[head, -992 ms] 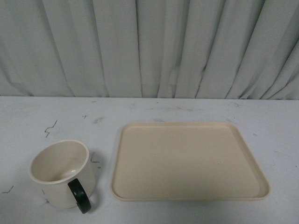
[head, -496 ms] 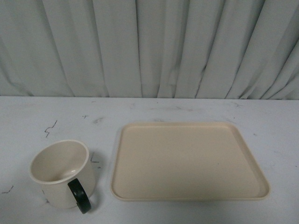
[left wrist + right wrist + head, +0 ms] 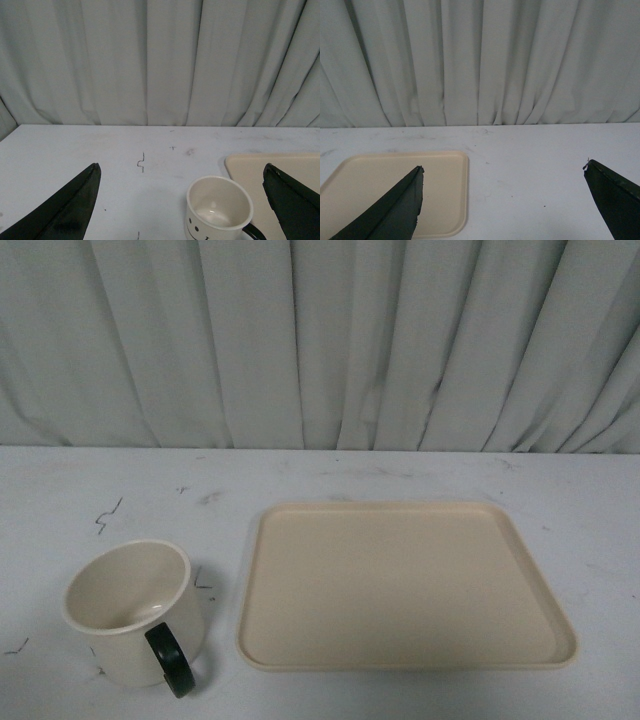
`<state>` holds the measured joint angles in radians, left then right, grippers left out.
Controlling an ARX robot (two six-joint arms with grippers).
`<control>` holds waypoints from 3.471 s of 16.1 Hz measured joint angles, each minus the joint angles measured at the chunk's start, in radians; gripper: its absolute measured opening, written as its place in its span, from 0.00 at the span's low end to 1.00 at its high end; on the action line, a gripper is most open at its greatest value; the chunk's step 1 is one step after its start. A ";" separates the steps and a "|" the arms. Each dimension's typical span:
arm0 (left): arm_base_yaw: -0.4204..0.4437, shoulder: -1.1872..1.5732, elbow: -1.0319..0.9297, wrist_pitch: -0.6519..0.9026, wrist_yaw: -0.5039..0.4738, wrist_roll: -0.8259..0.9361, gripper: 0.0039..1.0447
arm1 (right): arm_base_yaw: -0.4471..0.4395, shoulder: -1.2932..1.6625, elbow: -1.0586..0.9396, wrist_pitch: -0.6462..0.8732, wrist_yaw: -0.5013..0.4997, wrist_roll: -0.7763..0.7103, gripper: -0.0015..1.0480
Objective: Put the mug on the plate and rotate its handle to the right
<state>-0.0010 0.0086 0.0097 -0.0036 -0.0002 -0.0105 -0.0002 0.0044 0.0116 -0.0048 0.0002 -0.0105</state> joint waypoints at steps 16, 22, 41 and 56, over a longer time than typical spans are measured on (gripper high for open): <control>-0.098 1.184 0.515 -0.013 0.254 0.045 0.94 | 0.000 0.000 0.000 0.000 0.000 0.000 0.94; -0.050 1.464 0.578 0.077 0.222 0.046 0.94 | 0.000 0.000 0.000 0.000 0.000 0.000 0.94; -0.007 1.693 0.647 0.192 0.165 0.043 0.45 | 0.000 0.000 0.000 0.000 0.000 0.000 0.94; -0.383 1.549 0.804 0.142 0.017 -0.245 0.03 | 0.000 0.000 0.000 0.000 0.000 0.000 0.94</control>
<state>-0.3836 1.5574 0.8135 0.1383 0.0170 -0.2558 -0.0002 0.0044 0.0116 -0.0048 -0.0002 -0.0105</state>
